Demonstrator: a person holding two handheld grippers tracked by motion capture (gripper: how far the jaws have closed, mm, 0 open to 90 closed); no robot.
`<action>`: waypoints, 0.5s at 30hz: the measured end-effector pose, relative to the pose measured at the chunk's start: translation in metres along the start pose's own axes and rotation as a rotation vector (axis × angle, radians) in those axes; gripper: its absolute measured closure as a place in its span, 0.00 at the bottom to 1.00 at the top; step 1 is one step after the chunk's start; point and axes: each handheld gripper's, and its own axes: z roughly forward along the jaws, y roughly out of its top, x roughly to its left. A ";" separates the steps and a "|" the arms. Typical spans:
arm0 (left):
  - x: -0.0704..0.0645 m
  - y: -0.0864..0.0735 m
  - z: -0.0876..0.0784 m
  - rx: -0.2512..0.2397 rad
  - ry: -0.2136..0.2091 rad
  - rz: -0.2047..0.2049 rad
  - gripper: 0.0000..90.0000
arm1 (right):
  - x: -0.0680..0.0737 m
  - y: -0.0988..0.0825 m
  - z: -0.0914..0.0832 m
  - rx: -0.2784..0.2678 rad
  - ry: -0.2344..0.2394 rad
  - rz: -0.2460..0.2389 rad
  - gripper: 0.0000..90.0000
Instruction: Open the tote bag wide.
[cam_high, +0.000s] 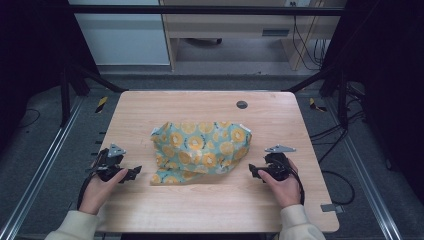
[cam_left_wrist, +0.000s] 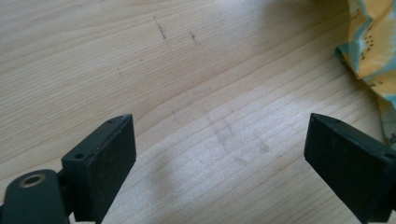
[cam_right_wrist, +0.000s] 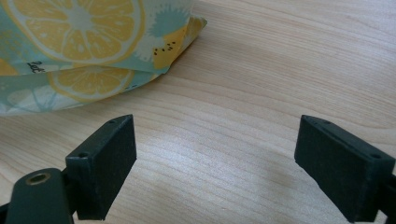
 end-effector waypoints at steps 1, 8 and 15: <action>-0.001 0.001 0.000 -0.010 0.000 -0.002 0.10 | 0.000 0.000 0.000 -0.002 0.001 -0.007 0.14; -0.008 0.002 0.003 0.002 -0.009 0.028 0.10 | 0.002 0.003 -0.003 -0.016 0.007 -0.023 0.18; -0.009 0.001 0.001 -0.002 0.001 0.034 0.10 | 0.001 0.015 -0.012 -0.043 0.014 -0.031 0.30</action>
